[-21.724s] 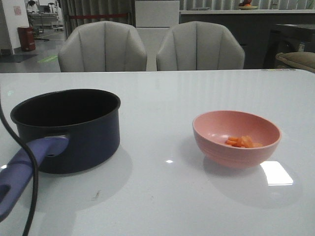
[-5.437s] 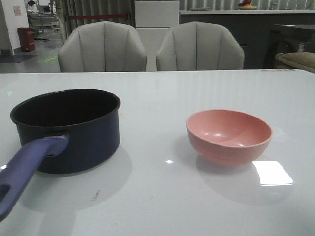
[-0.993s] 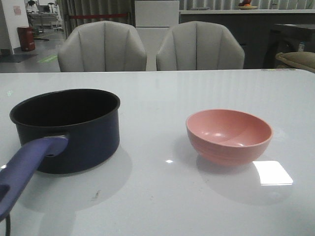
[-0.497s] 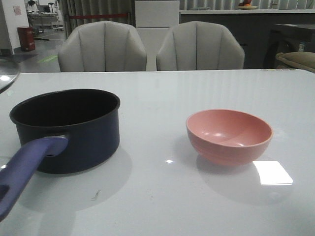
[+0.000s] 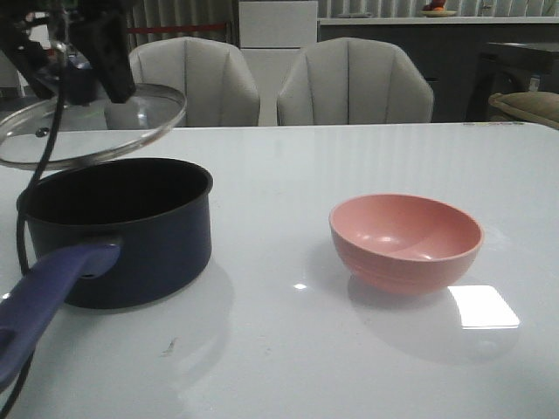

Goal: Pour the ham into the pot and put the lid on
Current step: 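Bring the held glass lid over the pot with the left gripper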

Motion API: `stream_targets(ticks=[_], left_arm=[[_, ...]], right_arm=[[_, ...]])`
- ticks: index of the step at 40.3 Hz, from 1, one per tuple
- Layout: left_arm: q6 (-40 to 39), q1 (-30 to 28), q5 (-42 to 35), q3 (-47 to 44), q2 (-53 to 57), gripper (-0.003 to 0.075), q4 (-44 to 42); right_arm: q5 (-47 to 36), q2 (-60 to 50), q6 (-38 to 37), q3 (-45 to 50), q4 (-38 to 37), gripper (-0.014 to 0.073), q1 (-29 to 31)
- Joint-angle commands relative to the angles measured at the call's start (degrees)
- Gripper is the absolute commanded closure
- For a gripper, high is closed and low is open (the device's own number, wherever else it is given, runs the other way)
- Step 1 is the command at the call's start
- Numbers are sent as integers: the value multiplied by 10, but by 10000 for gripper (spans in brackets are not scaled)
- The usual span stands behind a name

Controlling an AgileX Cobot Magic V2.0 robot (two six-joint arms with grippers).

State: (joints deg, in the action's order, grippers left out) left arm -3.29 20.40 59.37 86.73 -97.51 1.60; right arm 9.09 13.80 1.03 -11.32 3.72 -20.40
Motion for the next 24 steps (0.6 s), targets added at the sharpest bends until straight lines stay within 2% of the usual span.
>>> stream_targets(ticks=[1,24], left_arm=[[0,15,3,41,0,430,1],[0,29,5,56,-66,426,-16]], right_arm=[[-51,3,6,-15,-1,447,0],[-51,3,6,-15,-1,447,0]])
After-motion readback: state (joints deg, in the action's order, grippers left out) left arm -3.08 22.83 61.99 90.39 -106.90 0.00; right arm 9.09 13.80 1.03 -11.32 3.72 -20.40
